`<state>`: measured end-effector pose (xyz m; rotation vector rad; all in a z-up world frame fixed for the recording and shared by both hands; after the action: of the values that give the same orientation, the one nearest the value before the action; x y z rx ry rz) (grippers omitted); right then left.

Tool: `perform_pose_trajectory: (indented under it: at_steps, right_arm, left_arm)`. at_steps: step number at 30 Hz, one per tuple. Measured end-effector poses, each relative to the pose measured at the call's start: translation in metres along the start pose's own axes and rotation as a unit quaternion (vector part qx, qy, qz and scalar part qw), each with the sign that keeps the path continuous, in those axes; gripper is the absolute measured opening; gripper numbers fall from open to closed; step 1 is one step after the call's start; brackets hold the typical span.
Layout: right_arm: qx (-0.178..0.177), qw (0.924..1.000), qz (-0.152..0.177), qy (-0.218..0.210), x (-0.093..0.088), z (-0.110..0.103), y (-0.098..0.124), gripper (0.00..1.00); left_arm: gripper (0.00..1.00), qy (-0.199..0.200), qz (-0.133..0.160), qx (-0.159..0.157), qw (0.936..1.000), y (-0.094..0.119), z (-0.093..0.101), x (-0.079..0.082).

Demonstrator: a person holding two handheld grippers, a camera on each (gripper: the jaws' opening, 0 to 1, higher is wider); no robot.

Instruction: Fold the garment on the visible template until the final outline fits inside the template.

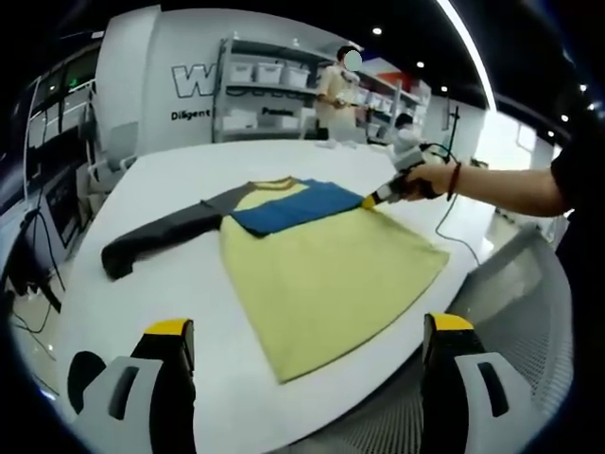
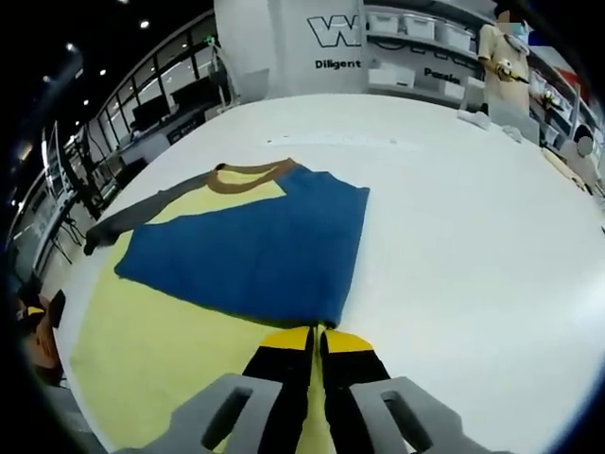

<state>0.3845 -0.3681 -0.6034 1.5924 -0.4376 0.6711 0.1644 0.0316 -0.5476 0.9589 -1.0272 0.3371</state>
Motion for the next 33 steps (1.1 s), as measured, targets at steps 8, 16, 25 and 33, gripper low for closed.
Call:
perform_pose_trajectory:
  at_steps: [8, 16, 25, 33]
  right_arm:
    - [-0.018, 0.9998, -0.004, 0.009, -0.002, 0.014, 0.002, 0.00]
    - [-0.034, 0.9989, -0.011, 0.030, -0.007, 0.022, 0.012, 0.00]
    - [-0.048, 0.9982, -0.018, 0.031, -0.011, 0.035, 0.018, 0.00]
    - [-0.057, 0.9974, -0.025, 0.037, -0.010, 0.046, 0.019, 0.00]
  left_arm:
    - [0.97, 0.002, 0.000, 0.000, 1.0000, -0.001, -0.002, 0.000]
    - [0.97, 0.001, -0.003, 0.000, 1.0000, -0.002, -0.004, 0.000]
    - [0.97, 0.000, -0.006, 0.001, 1.0000, -0.002, -0.002, 0.001]
    - [0.97, -0.001, -0.006, 0.004, 1.0000, -0.001, -0.002, 0.002]
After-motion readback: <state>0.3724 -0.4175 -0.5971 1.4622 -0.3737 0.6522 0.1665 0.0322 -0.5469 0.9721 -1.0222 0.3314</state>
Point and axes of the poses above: the point that each gripper's makers call its tool centre point, and the gripper's own axes: y roughly backward along the fingers, z roughly to its right, x roughly out of its top, the point moved 10 cm from there along y, roughly backward along the fingers, and after that the axes turned 4 degrees about -x, right-handed, at the moved point
